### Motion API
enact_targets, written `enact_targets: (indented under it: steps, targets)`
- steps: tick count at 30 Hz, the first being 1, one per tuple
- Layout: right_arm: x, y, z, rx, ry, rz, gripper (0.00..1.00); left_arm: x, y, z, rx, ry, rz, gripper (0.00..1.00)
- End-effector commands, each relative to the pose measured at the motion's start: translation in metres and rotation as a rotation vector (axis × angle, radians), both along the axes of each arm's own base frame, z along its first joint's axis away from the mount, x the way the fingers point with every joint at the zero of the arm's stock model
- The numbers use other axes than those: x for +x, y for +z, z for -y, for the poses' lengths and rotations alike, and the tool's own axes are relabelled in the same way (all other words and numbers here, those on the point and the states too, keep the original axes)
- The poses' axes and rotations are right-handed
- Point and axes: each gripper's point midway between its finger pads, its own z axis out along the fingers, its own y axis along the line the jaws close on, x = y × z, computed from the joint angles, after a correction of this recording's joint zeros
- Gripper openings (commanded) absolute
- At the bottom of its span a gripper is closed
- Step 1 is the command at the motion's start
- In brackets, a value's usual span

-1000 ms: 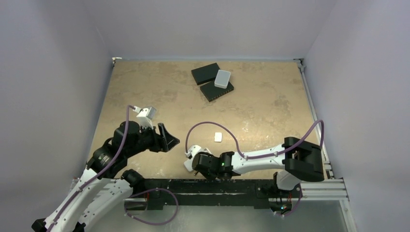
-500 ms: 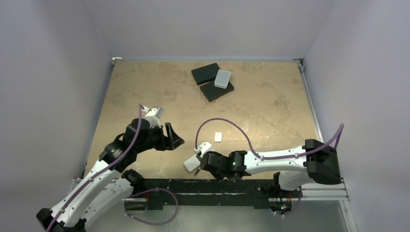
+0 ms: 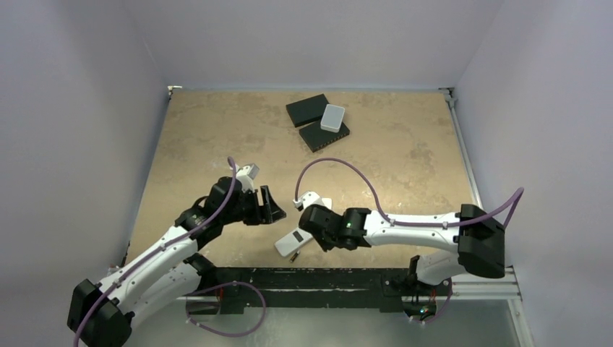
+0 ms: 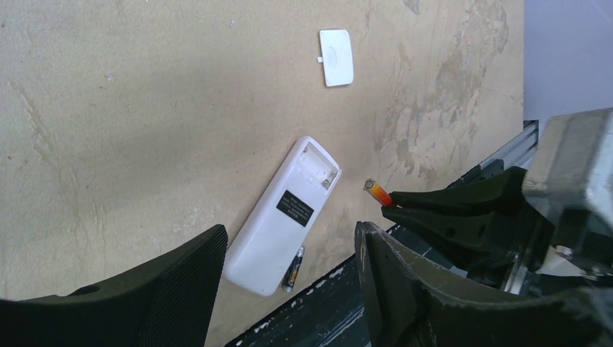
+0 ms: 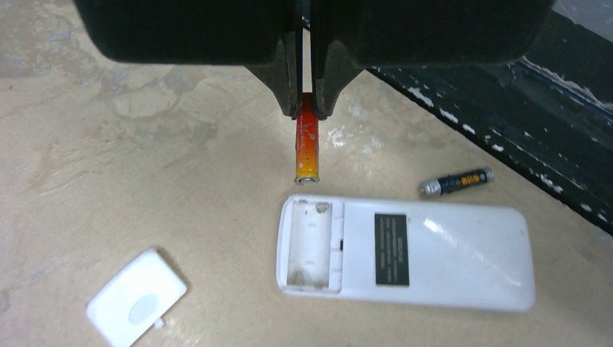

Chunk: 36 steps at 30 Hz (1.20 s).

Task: Load the batteries into the remote control
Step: Load the battery into the remote control.

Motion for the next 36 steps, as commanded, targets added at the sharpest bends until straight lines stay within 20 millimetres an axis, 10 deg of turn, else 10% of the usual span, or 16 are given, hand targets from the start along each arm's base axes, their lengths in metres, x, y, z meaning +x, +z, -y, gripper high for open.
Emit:
enact_targets:
  steps: [1,36]
  targets:
    - [0.020,0.018,-0.016,0.031,0.008,0.034,0.00,0.016,0.003,0.014,-0.066,0.001,0.047,0.65]
    - [0.041,-0.012,-0.027,-0.064,-0.008,-0.072,0.04,0.016,-0.034,0.020,-0.018,-0.055,0.002,0.64]
